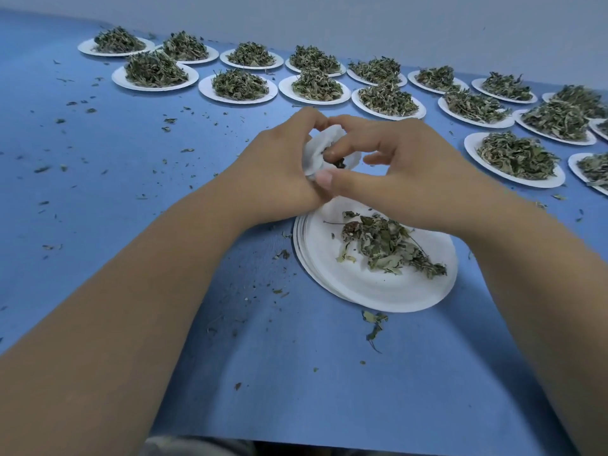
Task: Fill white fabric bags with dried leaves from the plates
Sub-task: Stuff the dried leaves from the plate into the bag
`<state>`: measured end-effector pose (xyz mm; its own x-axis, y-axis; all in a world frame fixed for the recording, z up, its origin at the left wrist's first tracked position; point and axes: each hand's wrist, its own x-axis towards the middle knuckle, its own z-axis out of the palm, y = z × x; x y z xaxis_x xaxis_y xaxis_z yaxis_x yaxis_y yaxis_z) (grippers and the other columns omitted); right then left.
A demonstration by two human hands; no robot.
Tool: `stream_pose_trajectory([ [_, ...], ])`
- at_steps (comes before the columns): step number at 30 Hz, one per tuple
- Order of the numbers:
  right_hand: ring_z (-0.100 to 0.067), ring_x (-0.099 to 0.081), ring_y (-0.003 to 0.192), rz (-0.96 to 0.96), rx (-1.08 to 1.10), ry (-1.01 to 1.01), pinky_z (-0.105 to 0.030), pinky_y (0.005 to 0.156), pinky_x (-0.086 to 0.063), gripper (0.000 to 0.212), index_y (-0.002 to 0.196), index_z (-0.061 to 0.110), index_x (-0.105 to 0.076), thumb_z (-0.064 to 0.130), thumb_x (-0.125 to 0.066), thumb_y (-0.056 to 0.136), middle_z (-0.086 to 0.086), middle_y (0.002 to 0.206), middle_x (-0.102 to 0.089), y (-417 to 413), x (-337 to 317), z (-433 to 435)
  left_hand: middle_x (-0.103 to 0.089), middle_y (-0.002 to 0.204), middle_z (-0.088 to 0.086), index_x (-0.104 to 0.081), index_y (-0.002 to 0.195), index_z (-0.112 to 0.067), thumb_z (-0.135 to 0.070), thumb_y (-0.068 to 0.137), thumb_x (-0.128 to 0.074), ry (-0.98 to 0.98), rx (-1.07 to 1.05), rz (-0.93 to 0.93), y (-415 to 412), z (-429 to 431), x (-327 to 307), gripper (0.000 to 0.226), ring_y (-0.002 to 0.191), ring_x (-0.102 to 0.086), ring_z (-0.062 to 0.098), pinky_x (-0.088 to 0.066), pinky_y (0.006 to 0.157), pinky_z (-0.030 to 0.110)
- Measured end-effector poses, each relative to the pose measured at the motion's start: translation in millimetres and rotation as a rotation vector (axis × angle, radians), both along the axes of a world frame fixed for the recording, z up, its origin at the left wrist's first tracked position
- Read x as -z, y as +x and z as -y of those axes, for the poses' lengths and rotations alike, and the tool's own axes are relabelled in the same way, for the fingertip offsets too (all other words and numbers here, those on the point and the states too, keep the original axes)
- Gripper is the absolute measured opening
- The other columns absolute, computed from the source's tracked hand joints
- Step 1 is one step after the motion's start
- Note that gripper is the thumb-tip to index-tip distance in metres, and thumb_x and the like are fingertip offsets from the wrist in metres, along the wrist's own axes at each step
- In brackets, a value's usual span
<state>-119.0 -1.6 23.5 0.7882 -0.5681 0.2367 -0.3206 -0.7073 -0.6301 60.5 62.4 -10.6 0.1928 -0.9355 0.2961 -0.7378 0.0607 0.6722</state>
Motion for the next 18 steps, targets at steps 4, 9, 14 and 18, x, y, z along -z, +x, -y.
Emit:
stream_pose_trajectory([
  [4,0.012,-0.038,0.139,0.143,0.061,0.147,-0.040,0.117,-0.038,0.011,0.084,0.035,-0.076,0.028,-0.083,0.081,0.012,0.146,-0.055,14,7,-5,-0.064,0.084,-0.012,-0.049,0.102,-0.040,-0.038,0.079,-0.070,-0.032,-0.048,0.029,-2,3,2,0.031,0.076,-0.058,0.001,-0.038,0.051,0.009],
  [9,0.011,-0.059,0.095,0.245,0.054,0.403,-0.035,0.101,-0.041,0.010,0.077,0.026,-0.075,0.028,-0.085,0.074,0.026,0.088,-0.064,11,11,0,-0.059,0.083,-0.015,-0.049,0.095,-0.037,-0.047,0.079,-0.068,-0.063,-0.155,0.062,1,4,1,0.027,0.072,-0.055,-0.005,-0.032,0.048,0.011],
  [14,0.001,-0.054,0.132,0.433,0.022,0.509,-0.040,0.114,-0.044,0.012,0.079,0.014,-0.074,0.005,-0.082,0.080,-0.003,0.116,-0.076,6,12,8,-0.060,0.086,-0.016,-0.053,0.097,-0.034,-0.047,0.078,-0.070,-0.025,-0.206,0.048,1,8,2,0.029,0.076,-0.055,-0.004,-0.035,0.055,0.019],
  [18,0.007,-0.049,0.133,0.338,0.053,0.506,-0.042,0.118,-0.038,0.012,0.081,0.023,-0.078,0.025,-0.085,0.072,0.002,0.126,-0.072,6,11,8,-0.060,0.081,-0.014,-0.054,0.091,-0.032,-0.043,0.078,-0.068,-0.050,-0.222,0.083,0,9,4,0.022,0.074,-0.055,0.000,-0.036,0.054,0.023],
])
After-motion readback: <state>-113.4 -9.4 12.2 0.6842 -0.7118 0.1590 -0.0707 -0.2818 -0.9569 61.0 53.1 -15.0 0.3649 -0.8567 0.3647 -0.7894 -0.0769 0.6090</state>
